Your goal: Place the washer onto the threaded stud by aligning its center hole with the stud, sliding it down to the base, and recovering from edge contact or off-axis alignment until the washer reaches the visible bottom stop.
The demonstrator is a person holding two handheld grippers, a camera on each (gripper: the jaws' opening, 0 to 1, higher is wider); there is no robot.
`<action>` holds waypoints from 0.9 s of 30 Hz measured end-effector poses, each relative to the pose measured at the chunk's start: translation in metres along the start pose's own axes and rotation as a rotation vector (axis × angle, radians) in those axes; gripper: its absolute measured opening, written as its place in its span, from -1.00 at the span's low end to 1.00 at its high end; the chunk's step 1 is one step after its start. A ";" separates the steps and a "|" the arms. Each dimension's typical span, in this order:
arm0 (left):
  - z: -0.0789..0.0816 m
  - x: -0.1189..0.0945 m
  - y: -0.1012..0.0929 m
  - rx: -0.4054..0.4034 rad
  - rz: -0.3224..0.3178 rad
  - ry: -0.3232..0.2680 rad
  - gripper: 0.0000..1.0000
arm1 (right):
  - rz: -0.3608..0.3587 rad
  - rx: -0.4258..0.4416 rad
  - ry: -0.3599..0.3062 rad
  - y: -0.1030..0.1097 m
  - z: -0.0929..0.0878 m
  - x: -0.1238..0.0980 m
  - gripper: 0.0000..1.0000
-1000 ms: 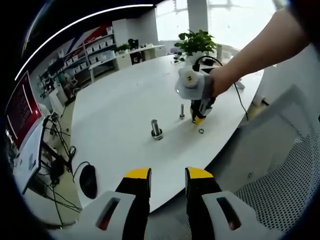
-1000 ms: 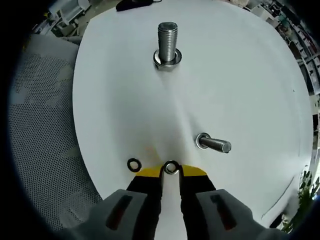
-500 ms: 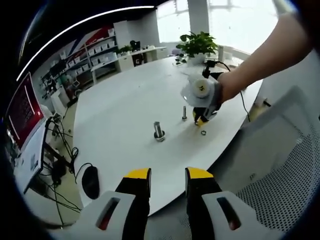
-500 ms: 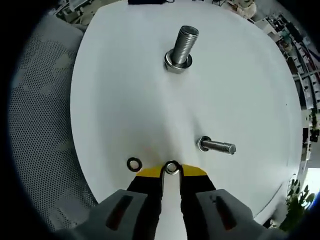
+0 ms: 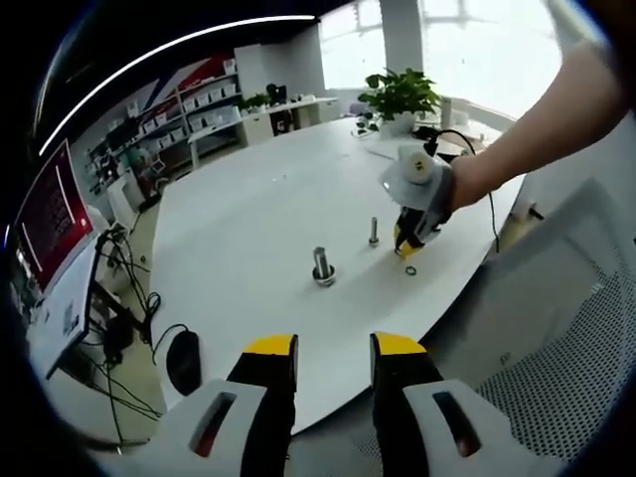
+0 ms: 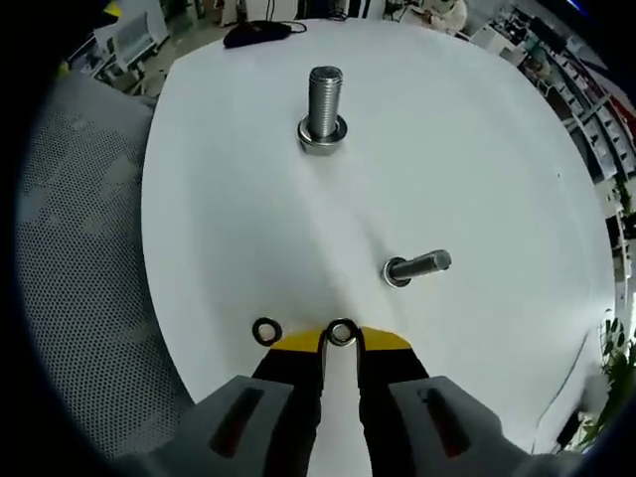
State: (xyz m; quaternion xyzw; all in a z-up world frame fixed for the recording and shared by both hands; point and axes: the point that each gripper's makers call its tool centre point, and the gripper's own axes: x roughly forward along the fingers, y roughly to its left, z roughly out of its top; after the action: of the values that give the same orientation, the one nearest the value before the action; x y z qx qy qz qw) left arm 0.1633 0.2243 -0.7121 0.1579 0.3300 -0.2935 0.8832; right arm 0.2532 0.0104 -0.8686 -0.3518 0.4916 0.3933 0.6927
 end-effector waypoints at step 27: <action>0.003 -0.001 0.004 -0.025 0.018 -0.018 -0.42 | -0.011 0.050 -0.097 0.001 -0.001 -0.001 -0.71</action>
State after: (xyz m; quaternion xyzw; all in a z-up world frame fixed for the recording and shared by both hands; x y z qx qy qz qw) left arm 0.1671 0.2267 -0.7090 0.1472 0.3242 -0.2827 0.8907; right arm 0.2514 0.0103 -0.8675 -0.3178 0.4652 0.3935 0.7265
